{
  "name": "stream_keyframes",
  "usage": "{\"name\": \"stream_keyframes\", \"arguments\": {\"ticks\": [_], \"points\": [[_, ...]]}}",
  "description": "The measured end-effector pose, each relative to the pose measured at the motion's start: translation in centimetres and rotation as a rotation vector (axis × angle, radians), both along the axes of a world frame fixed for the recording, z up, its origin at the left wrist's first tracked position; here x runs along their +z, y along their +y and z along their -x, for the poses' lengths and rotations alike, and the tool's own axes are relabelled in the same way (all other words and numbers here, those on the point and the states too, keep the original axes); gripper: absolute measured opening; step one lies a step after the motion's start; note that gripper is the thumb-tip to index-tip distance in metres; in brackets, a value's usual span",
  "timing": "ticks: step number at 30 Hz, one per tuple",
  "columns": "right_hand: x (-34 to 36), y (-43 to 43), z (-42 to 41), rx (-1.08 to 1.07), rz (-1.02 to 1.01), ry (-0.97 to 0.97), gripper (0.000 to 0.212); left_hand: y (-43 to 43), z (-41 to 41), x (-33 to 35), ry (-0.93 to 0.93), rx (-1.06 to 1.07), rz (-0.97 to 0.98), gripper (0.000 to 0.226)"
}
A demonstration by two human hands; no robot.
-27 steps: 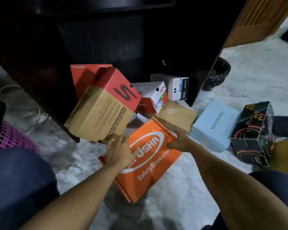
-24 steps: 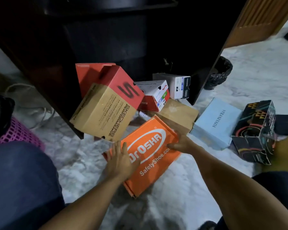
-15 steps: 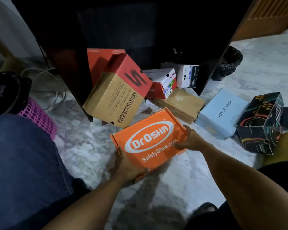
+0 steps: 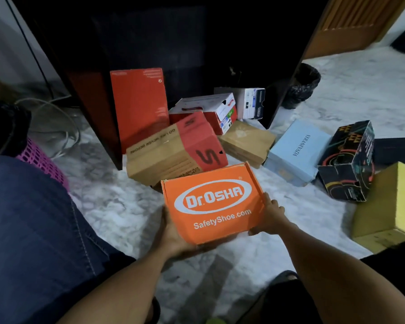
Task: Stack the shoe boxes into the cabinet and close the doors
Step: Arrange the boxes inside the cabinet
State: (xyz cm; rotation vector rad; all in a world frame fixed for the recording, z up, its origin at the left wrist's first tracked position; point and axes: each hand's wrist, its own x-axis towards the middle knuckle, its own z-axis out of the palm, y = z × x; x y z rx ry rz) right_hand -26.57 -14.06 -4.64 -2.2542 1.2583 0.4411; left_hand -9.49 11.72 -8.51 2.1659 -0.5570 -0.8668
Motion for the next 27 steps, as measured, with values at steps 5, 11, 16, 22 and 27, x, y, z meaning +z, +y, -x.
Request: {"name": "stream_keyframes", "arguments": {"ticks": [5, 11, 16, 22, 27], "points": [[-0.1, -0.3, 1.5, -0.079, -0.001, -0.056, 0.139, -1.3, -0.3, -1.9, 0.018, 0.031, 0.187, 0.136], [-2.0, -1.9, 2.8, -0.150, -0.108, -0.295, 0.144, -2.8, -1.3, -2.6, -0.002, 0.052, 0.116, 0.158], [-2.8, -2.0, 3.4, -0.109, -0.226, -0.588, 0.130, -3.3, -0.8, -1.6, 0.022, 0.057, 0.068, 0.161], [-2.3, -1.6, 3.4, -0.186, -0.217, -0.513, 0.148, -3.5, -0.6, -1.7, 0.045, 0.117, 0.107, 0.158], [-1.2, -1.7, 4.7, -0.244, -0.213, -0.501, 0.148, -4.2, -0.4, -1.0, 0.082, 0.090, 0.176, 0.154]]}}
